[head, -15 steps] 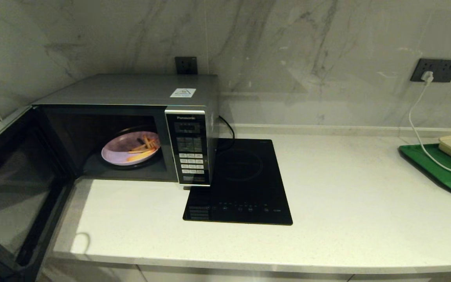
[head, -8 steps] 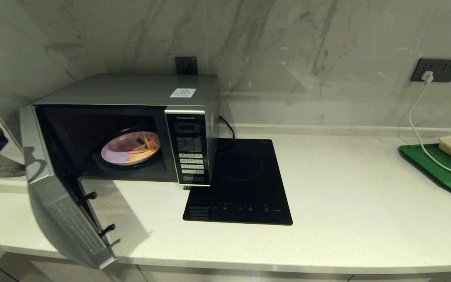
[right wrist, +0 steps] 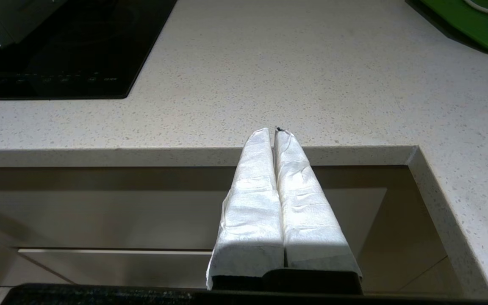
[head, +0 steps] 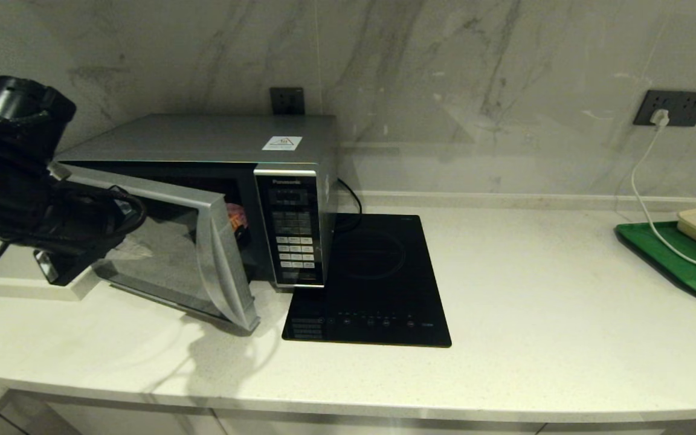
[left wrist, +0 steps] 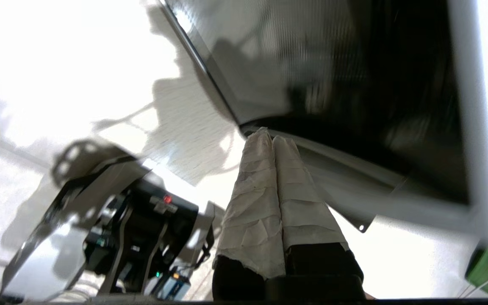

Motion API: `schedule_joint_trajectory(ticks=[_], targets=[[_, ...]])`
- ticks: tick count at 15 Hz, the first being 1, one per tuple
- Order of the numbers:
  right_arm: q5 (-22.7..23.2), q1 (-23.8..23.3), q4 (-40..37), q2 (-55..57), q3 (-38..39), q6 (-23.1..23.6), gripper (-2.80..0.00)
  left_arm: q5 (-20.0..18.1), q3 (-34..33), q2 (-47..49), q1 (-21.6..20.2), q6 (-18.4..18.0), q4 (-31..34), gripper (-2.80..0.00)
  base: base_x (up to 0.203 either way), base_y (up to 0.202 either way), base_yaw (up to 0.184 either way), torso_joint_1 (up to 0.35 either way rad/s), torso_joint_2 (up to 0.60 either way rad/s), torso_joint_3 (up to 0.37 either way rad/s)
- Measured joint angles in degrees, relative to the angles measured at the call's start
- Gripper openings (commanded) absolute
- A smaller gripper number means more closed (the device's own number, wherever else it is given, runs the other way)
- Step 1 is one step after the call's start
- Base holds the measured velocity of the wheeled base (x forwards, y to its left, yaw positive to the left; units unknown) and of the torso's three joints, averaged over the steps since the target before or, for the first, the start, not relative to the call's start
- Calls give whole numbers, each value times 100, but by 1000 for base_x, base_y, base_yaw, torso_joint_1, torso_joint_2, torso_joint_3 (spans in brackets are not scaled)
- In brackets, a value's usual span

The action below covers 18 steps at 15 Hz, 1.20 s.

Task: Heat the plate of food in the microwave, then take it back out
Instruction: Close the microwave oven

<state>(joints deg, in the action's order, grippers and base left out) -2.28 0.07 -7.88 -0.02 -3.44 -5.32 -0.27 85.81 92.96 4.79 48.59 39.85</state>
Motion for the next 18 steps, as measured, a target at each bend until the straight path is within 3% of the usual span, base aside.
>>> schedule_joint_trajectory(ticks=[5,9,13,18], targets=[[0,-2,2,0,0,-2,-280,38,10,414,269,-94,-937,-280,0,0,0,0,0,0],[0,0,1,-1,0,0,-280,37,94,550,694,-417,-1462,-280,0,0,0,0,0,0],[4,0,0,0,0,0,-280,184,339,739,1036,-458,-1513,-280,0,0,0,0,0,0],[2,-2,2,0,0,0,-280,359,555,1005,1108,-496,-1516,-280,0,0,0,0,0,0]])
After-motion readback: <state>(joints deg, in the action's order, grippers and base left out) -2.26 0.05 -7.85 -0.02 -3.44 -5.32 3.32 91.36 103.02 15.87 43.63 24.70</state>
